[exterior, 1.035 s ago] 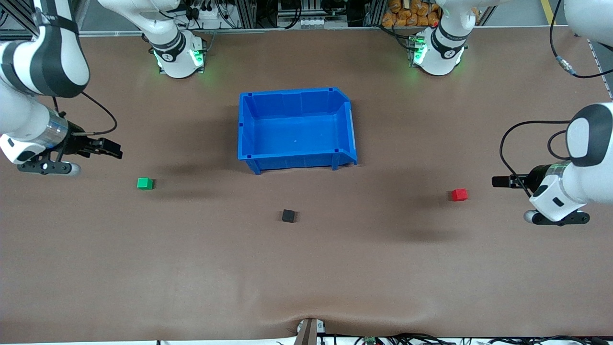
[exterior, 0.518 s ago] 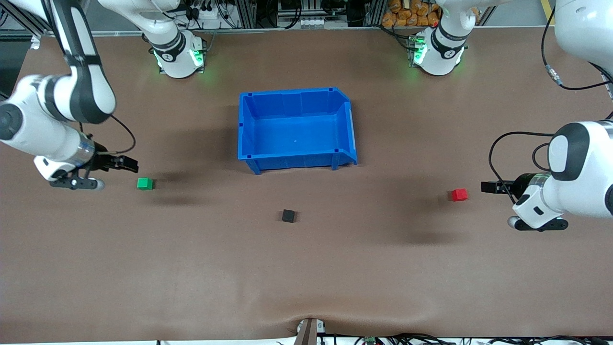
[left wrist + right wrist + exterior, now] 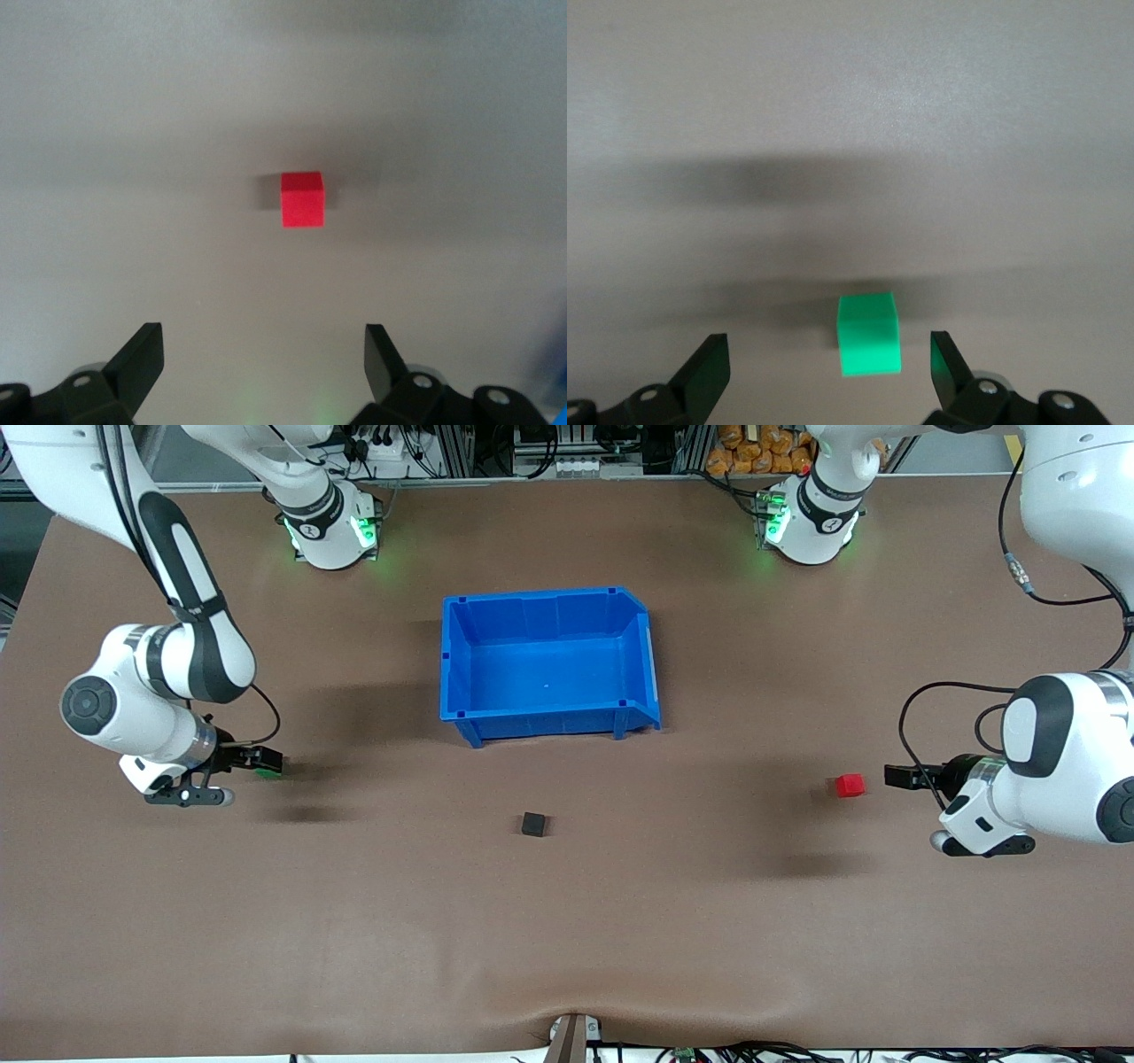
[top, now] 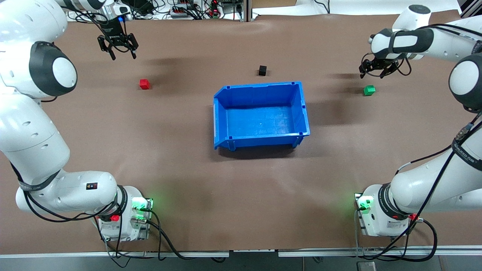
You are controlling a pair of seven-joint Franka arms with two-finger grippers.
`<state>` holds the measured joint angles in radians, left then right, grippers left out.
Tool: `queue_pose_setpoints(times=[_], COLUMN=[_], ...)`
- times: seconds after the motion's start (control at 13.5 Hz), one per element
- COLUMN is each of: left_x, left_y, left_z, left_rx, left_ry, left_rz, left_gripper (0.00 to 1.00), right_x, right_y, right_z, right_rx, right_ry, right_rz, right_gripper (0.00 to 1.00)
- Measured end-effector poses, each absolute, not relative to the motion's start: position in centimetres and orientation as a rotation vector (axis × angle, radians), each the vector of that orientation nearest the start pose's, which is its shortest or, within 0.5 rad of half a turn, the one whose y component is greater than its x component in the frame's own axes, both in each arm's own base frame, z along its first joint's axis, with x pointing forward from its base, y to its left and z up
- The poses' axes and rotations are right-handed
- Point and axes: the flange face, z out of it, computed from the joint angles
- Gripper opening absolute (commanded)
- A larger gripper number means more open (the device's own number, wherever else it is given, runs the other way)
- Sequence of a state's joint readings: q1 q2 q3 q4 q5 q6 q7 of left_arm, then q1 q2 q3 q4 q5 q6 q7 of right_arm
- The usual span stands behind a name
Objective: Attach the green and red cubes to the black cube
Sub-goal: 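Close the left gripper on red while the right gripper grips green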
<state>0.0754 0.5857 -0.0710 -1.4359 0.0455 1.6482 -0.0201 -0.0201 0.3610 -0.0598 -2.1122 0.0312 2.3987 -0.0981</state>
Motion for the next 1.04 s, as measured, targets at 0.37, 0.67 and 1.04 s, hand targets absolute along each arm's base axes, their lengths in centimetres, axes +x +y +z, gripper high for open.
queue_pose_setpoints(times=[0.37,0.67,1.04], left_x=[68.1,67.9,67.5], left_y=[1.5,-1.3,-0.2], left_z=[26.6,23.5,19.9], left_rx=[-3.098,-3.089,-3.083], left_ry=[-0.027,0.034,0.006], left_rz=[0.537,0.581,0.632], left_gripper=[1.0,1.0,0.9], right_x=[56.0,55.2,54.4], right_y=[-5.7,-5.9,-6.0], right_z=[19.3,18.5,17.8], right_rx=[-3.145,-3.144,-3.141], right_ry=[-0.035,-0.029,-0.026], right_rz=[0.056,0.083,0.113], right_gripper=[1.0,1.0,0.84])
